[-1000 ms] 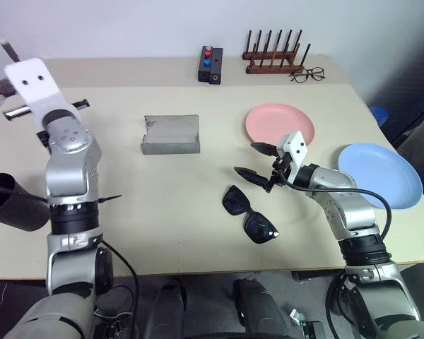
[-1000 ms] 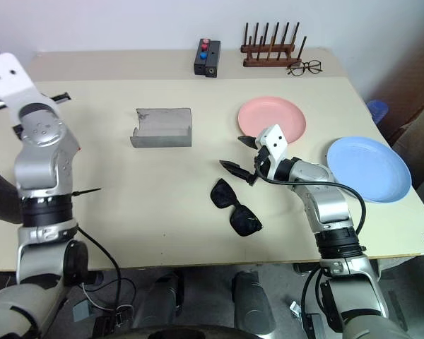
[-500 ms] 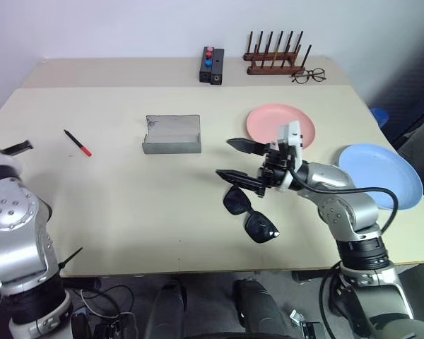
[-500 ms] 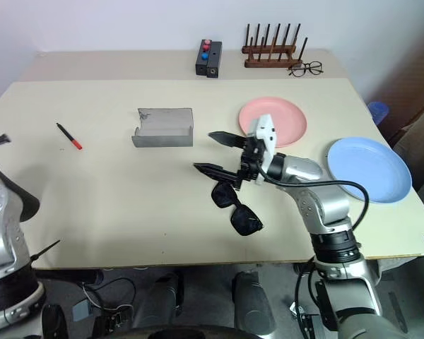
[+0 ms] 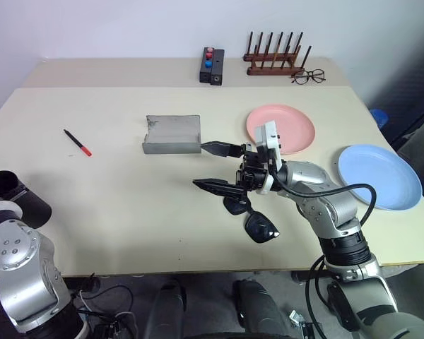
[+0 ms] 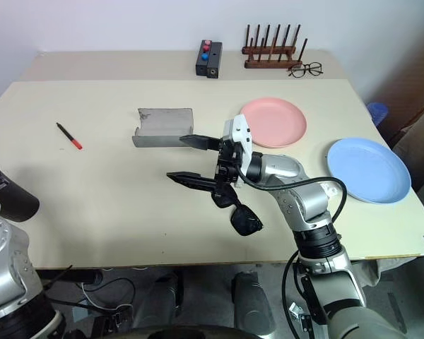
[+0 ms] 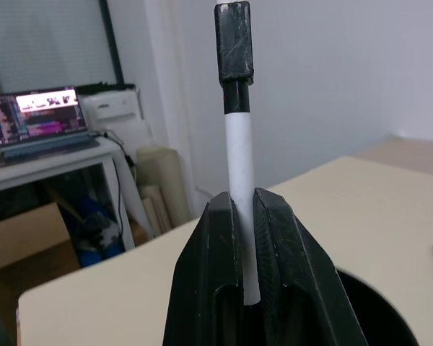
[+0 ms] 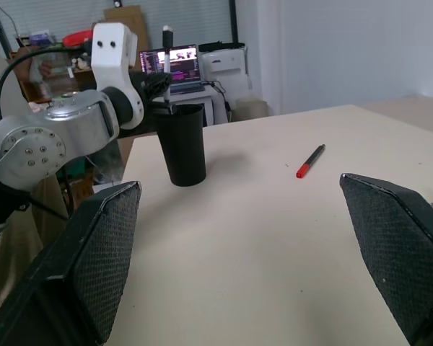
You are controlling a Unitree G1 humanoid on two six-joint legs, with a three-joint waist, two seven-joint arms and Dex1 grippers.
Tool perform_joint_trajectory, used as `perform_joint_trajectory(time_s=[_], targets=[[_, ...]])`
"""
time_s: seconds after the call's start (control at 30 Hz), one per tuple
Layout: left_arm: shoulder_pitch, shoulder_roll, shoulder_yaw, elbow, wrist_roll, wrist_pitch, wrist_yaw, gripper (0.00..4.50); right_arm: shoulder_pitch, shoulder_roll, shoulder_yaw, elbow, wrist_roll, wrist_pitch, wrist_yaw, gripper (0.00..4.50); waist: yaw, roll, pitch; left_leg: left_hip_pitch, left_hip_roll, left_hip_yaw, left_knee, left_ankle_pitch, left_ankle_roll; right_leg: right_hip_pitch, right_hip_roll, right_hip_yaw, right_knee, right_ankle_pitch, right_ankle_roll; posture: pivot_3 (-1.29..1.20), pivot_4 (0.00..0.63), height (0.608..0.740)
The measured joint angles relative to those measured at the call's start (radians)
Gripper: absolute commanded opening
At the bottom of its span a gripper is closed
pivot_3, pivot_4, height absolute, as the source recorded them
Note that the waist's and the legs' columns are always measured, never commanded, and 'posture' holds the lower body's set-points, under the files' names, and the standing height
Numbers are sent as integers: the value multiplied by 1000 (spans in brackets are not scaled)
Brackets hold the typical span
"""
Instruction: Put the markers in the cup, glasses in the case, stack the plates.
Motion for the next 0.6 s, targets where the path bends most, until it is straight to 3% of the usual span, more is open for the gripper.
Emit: perform_joint_trajectory(time_s=[0.6], targets=[[14,-56,-20,36,23,-55,13,22,16,1,1,-2,-9,-1,0,4500,0,0,0,0,0,0,0,0,0,0,0,0,0,0,0,0,150,740]])
